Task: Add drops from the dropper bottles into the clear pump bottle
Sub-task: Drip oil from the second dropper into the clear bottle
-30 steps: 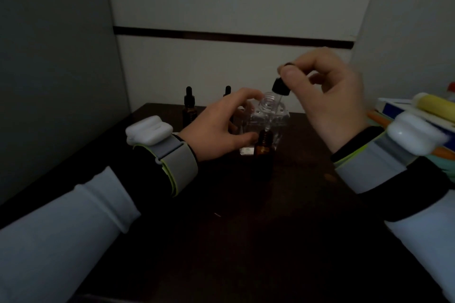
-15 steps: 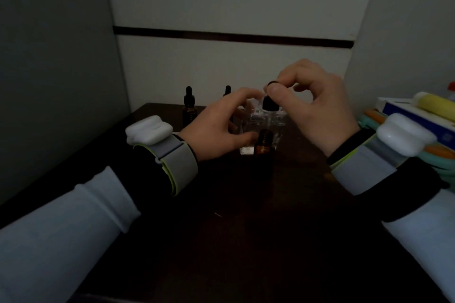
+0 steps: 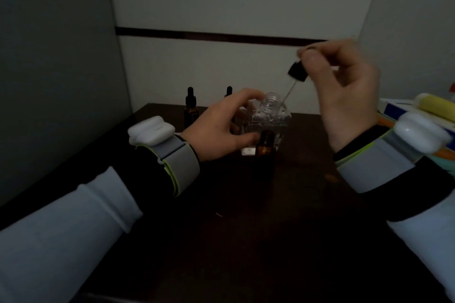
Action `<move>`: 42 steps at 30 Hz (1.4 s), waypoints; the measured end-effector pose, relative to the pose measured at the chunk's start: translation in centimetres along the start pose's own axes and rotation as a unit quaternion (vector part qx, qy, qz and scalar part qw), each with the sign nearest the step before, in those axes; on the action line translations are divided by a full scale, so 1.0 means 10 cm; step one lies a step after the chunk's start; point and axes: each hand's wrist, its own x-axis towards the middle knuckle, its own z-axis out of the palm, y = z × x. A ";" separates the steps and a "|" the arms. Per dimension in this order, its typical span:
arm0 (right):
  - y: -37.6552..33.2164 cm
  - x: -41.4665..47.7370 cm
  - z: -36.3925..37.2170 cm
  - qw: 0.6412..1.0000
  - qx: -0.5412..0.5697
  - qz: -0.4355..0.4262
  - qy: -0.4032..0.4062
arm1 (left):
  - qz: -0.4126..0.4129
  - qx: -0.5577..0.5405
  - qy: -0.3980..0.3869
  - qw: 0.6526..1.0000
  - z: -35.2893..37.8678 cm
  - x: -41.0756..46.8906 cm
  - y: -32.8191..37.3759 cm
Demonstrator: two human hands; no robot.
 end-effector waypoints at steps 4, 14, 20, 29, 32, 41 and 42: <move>0.00 0.03 -0.01 0.999 0.011 -0.001 0.042 | 0.001 -0.001 0.001 1.000 0.00 0.00 0.00; 0.09 -0.09 0.08 0.989 -0.111 0.016 -0.094 | -0.001 -0.002 -0.003 1.000 0.00 0.00 0.02; 0.08 -0.09 0.08 0.989 -0.109 0.017 -0.103 | -0.008 0.000 -0.005 1.000 -0.01 0.01 0.02; 0.08 -0.08 0.07 0.989 -0.105 0.007 -0.104 | -0.008 0.001 -0.007 1.000 -0.01 0.00 0.02; 0.09 -0.08 0.07 0.988 -0.105 0.009 -0.112 | -0.006 -0.004 -0.006 1.000 -0.01 0.00 0.02; 0.11 -0.08 0.07 0.988 -0.107 0.006 -0.114 | -0.012 0.000 -0.006 1.000 -0.01 0.00 0.02; 0.11 -0.09 0.07 0.987 -0.109 0.004 -0.119 | -0.012 0.002 -0.006 1.000 -0.01 0.01 0.02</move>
